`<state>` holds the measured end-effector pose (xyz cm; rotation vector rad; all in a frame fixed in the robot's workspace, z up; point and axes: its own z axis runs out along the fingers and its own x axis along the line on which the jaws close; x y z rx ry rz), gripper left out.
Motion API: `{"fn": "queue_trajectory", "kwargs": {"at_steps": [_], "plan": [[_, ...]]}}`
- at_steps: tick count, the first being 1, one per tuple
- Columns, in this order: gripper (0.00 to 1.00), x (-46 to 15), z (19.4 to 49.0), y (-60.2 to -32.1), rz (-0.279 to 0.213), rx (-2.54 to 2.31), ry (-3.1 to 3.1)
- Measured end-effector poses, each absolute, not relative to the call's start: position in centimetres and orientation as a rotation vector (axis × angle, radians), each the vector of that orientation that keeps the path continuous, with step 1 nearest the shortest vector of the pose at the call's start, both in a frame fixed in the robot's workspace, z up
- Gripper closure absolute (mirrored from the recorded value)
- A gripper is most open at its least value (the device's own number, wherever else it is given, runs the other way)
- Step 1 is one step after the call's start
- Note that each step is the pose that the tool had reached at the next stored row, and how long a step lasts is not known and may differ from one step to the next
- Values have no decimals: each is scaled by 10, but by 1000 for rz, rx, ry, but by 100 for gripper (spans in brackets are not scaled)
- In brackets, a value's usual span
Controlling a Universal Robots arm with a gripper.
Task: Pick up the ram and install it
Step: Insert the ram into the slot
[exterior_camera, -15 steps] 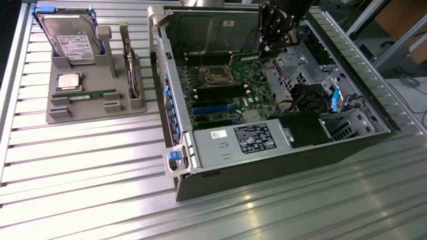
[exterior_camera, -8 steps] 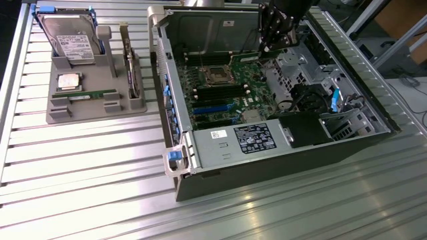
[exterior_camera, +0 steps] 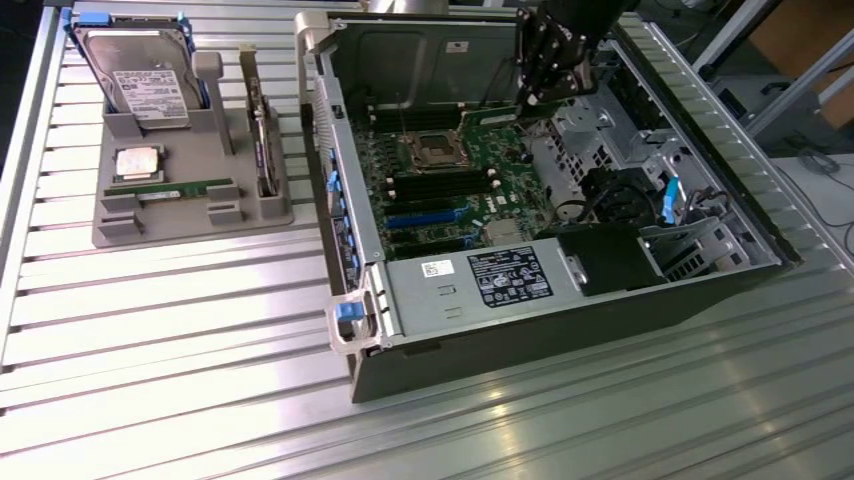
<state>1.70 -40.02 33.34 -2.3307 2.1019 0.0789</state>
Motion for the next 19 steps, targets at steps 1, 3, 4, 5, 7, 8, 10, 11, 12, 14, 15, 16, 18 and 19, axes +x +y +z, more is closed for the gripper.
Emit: {"fn": "queue_trajectory", "kwargs": {"at_steps": [1,3,4,5,7,8,10,11,12,14,15,16,18,19], "plan": [[86,17,333,-400,79,-2331,2102],[86,17,333,-400,79,-2331,2102],[86,17,332,-400,79,-2331,2102],[86,17,332,-400,79,-2331,2102],[86,17,332,-400,79,-2331,2102],[86,17,331,-400,79,-2331,2102],[86,17,331,-400,79,-2331,2102],[86,17,331,-400,79,-2331,2102],[86,17,331,-400,79,-2331,2102],[86,17,330,-400,79,-2331,2102],[86,17,330,-400,79,-2331,2102],[86,17,330,-400,79,-2331,2102],[86,17,329,-400,79,-2331,2102],[86,17,329,-400,79,-2331,2102]]}}
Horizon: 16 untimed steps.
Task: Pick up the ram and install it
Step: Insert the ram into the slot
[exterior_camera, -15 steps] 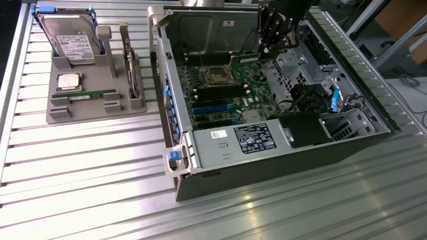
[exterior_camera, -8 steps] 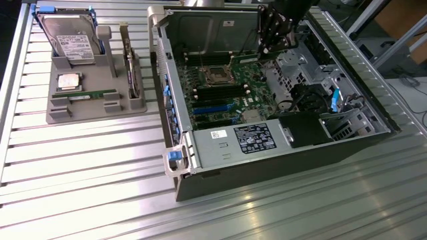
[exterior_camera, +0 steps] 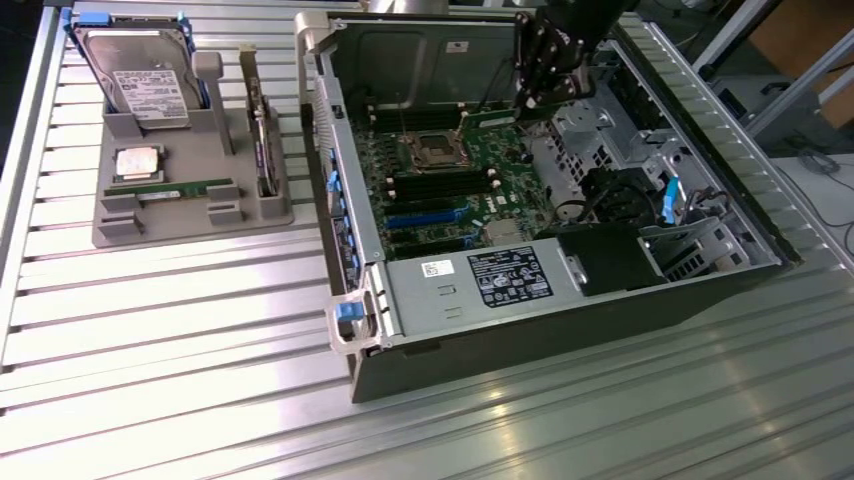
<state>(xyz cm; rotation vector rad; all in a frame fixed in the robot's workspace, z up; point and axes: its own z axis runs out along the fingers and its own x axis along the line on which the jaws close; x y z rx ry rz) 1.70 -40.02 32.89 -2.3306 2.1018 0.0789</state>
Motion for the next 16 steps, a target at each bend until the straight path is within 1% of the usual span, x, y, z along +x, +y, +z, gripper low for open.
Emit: {"fn": "queue_trajectory", "kwargs": {"at_steps": [16], "plan": [[86,17,324,-400,79,-2331,2102]]}}
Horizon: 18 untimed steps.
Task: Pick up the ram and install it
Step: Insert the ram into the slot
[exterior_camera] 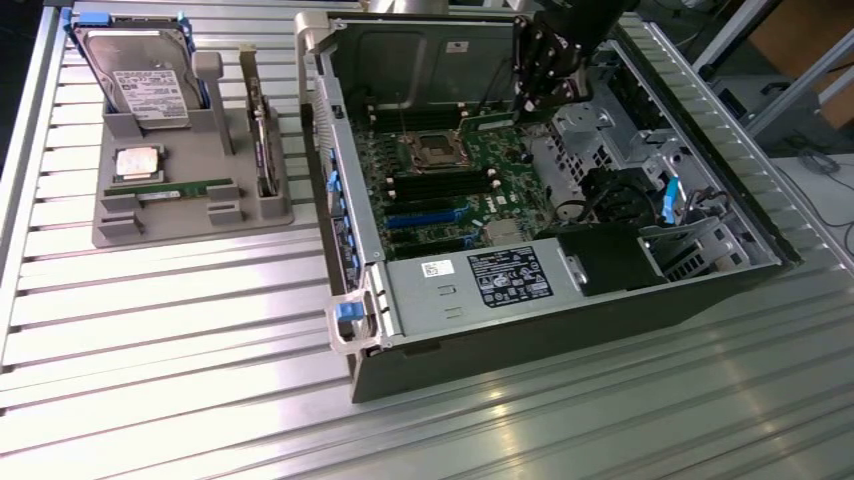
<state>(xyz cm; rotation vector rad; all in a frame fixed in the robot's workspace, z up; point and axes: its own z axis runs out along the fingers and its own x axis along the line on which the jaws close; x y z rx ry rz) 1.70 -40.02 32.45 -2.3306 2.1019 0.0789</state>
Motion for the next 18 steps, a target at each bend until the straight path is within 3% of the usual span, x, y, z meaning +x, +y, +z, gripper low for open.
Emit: {"fn": "queue_trajectory", "kwargs": {"at_steps": [18], "plan": [[86,17,318,-400,79,-2331,2102]]}}
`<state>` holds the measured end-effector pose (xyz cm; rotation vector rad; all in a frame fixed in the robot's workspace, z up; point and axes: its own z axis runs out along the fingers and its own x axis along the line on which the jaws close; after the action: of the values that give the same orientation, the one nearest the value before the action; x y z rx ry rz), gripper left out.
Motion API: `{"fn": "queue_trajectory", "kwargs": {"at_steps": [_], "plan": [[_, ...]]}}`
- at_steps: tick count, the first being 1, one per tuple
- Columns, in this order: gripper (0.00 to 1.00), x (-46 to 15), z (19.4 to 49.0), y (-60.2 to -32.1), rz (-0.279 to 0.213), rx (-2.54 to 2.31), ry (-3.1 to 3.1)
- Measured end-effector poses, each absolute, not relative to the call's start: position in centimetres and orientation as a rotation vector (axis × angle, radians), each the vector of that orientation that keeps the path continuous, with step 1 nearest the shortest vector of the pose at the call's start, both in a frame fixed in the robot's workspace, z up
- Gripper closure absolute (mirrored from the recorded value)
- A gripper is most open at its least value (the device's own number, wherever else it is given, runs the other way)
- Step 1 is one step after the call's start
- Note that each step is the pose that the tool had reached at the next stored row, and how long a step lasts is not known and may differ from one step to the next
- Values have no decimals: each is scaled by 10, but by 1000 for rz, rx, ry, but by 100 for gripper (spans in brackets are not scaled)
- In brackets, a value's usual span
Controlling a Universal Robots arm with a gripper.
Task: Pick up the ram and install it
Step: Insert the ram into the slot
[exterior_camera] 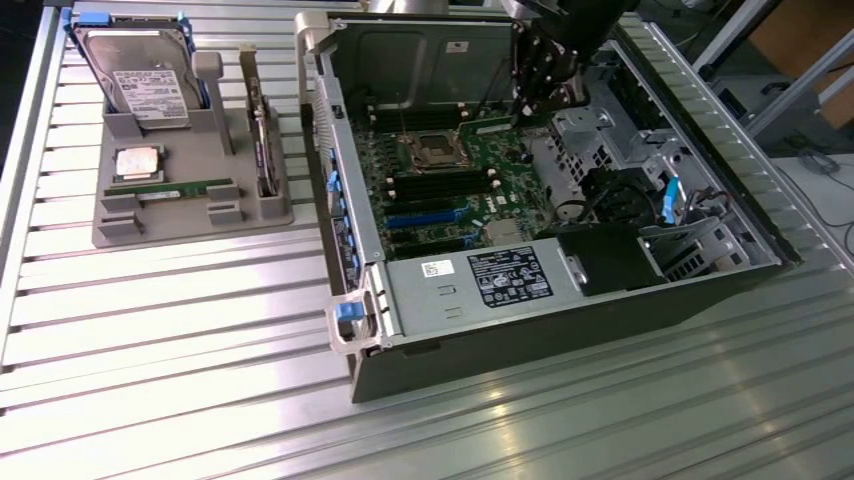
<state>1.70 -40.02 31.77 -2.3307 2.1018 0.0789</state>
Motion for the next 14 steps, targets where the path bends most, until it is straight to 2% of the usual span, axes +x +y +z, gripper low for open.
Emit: {"fn": "queue_trajectory", "kwargs": {"at_steps": [14], "plan": [[86,17,312,-400,79,-2331,2102]]}}
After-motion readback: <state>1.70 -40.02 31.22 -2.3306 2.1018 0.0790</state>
